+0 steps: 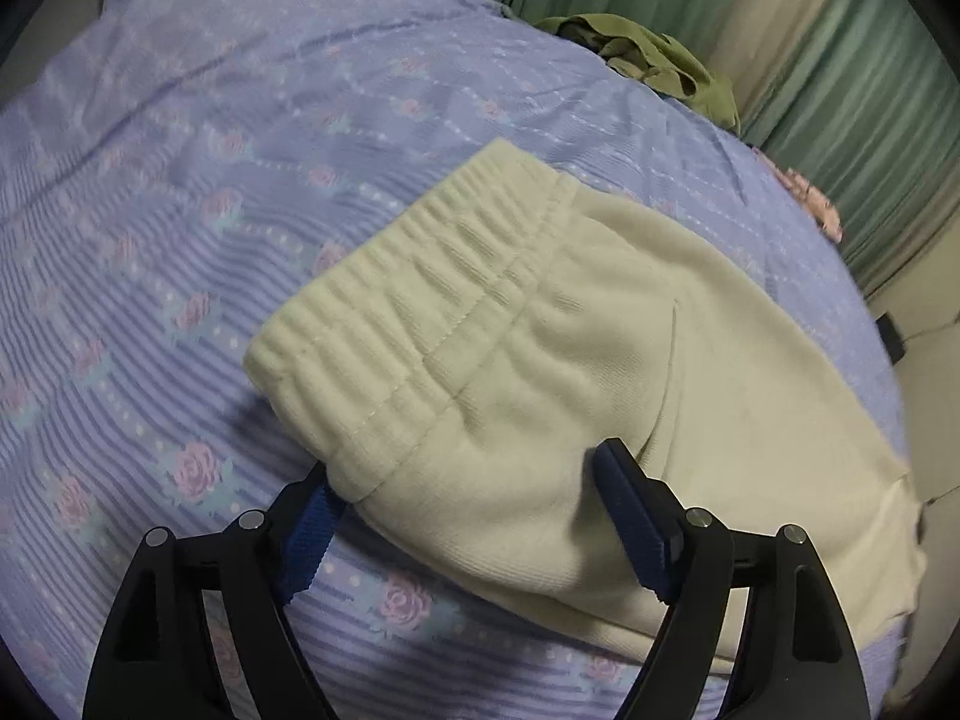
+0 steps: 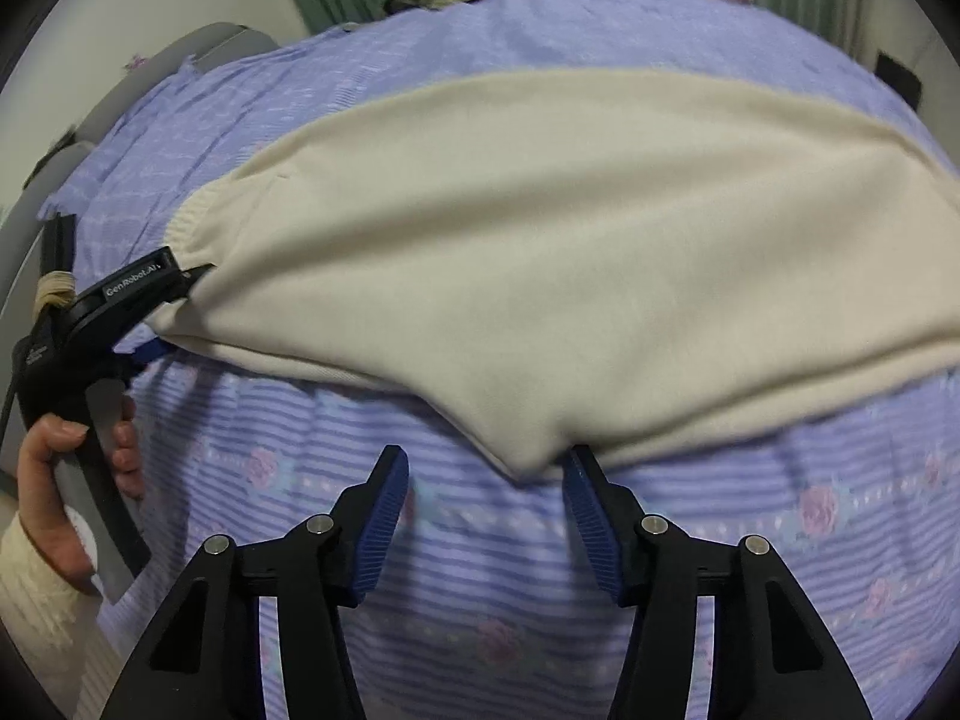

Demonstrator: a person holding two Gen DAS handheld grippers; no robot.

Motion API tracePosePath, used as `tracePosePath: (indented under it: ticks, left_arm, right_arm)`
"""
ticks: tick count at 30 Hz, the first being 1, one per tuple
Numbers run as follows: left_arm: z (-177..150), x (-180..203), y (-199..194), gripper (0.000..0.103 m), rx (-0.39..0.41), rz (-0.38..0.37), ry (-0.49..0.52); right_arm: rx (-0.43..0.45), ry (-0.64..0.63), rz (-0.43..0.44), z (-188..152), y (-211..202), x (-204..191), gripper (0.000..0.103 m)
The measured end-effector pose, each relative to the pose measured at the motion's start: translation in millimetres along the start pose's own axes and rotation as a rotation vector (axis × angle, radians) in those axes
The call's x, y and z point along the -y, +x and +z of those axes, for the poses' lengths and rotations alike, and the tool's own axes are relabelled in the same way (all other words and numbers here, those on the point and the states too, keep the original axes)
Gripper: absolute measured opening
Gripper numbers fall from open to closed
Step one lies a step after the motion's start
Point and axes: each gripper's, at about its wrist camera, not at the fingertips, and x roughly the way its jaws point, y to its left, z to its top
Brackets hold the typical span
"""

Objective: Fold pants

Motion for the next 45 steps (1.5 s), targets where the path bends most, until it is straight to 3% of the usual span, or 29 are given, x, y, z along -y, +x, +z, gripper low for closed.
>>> tracePosePath:
  ticks: [3, 7, 12, 14, 18, 19, 20, 21, 24, 26, 29, 32, 34, 36, 37, 38, 40, 42, 44, 45]
  left_arm:
    - [-1.6, 3.5, -2.3, 0.081, 0.017, 0.018, 0.027]
    - [1.9, -9.2, 2.9, 0.084, -0.016, -0.032, -0.047]
    - [5.8, -13.4, 3.1, 0.084, -0.028, -0.06, -0.046]
    - [4.8, -16.2, 4.5, 0.083, -0.029, -0.07, -0.068]
    - [4.0, -24.0, 5.1, 0.066, -0.043, -0.093, -0.14]
    - [4.9, -26.4, 3.2, 0.062, -0.048, -0.101, -0.153]
    - [6.3, -27.7, -1.1, 0.05, -0.043, -0.1, -0.159]
    - [8.8, -28.0, -7.7, 0.038, -0.031, -0.099, -0.161]
    - [15.2, -21.7, -36.4, 0.032, 0.039, -0.115, -0.123]
    - [17.0, -15.4, -39.5, 0.031, 0.06, -0.082, -0.077]
    - [8.4, -20.7, -20.1, 0.033, 0.012, -0.031, -0.058]
    - [3.5, -32.9, -6.1, 0.052, -0.047, -0.027, -0.058]
    - [13.8, -30.1, -25.9, 0.074, -0.021, 0.037, 0.001]
    - [23.6, -23.6, -55.8, 0.08, 0.055, 0.065, 0.085]
    - [31.2, -21.9, -73.2, 0.092, 0.098, 0.023, 0.129]
    - [39.3, -21.0, -84.1, 0.097, 0.121, -0.018, 0.16]
    - [62.0, -19.4, -94.8, 0.099, 0.145, -0.1, 0.235]
    - [83.9, -16.2, -85.9, 0.099, 0.121, -0.156, 0.3]
    - [102.2, -10.3, -61.8, 0.096, 0.059, -0.218, 0.354]
    - [107.6, -8.8, -48.5, 0.088, 0.024, -0.231, 0.37]
  right_arm:
    - [0.003, 0.016, -0.006, -4.9, -6.4, 1.6, 0.054]
    - [0.011, -0.026, 0.01, -1.0, 0.3, -6.5, 0.054]
    - [0.122, -0.06, -0.016, 23.7, -11.3, -11.2, 0.053]
    - [0.117, -0.103, -0.034, 23.5, -4.8, -13.9, 0.053]
    - [0.039, -0.124, -0.044, 16.5, 19.7, -12.4, 0.051]
    - [0.045, -0.144, -0.062, 17.4, 19.3, -15.6, 0.041]
    - [0.034, -0.162, -0.07, 18.4, 18.3, -19.6, 0.022]
    - [0.009, -0.164, -0.063, 19.2, 15.8, -23.9, 0.021]
    - [0.029, -0.161, -0.088, 17.1, -8.0, -35.9, 0.017]
    - [0.04, -0.137, -0.086, 14.9, -19.9, -36.3, 0.015]
    - [-0.018, -0.148, -0.108, 6.7, -7.1, -30.4, 0.013]
    - [-0.099, -0.168, -0.146, 6.4, 9.0, -30.1, 0.014]
    - [-0.08, -0.202, -0.206, 10.8, -1.1, -41.1, 0.018]
    - [-0.04, -0.212, -0.214, 15.2, -23.2, -55.3, 0.032]
    - [-0.012, -0.218, -0.197, 17.3, -34.8, -61.7, 0.041]
    - [0.027, -0.225, -0.185, 20.5, -46.3, -68.6, 0.052]
    - [0.121, -0.255, -0.192, 30.5, -62.2, -83.5, 0.067]
    - [0.193, -0.269, -0.209, 46.8, -61.8, -92.0, 0.068]
    - [0.208, -0.253, -0.205, 64.9, -50.0, -93.6, 0.068]
    - [0.218, -0.232, -0.188, 76.5, -40.9, -92.8, 0.068]
